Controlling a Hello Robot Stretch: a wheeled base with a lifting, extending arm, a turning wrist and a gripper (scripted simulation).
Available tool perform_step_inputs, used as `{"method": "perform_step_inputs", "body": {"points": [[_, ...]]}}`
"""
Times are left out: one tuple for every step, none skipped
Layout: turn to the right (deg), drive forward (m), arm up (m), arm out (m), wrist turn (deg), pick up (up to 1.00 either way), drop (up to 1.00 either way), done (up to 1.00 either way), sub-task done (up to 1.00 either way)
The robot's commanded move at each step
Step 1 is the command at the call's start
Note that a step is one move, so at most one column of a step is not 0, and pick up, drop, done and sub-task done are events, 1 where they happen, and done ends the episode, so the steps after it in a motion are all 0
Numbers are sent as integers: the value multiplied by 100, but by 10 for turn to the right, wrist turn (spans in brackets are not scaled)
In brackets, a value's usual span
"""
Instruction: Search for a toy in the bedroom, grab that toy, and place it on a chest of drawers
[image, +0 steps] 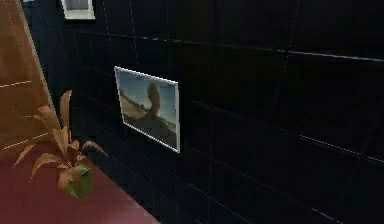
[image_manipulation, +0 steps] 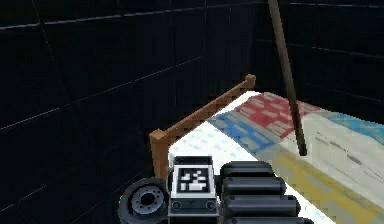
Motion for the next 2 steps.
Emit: {"method": "perform_step_inputs", "body": {"points": [[-450,0,0,0,0,0,0,0,0],[-30,0,0,0,0,0,0,0,0]]}}
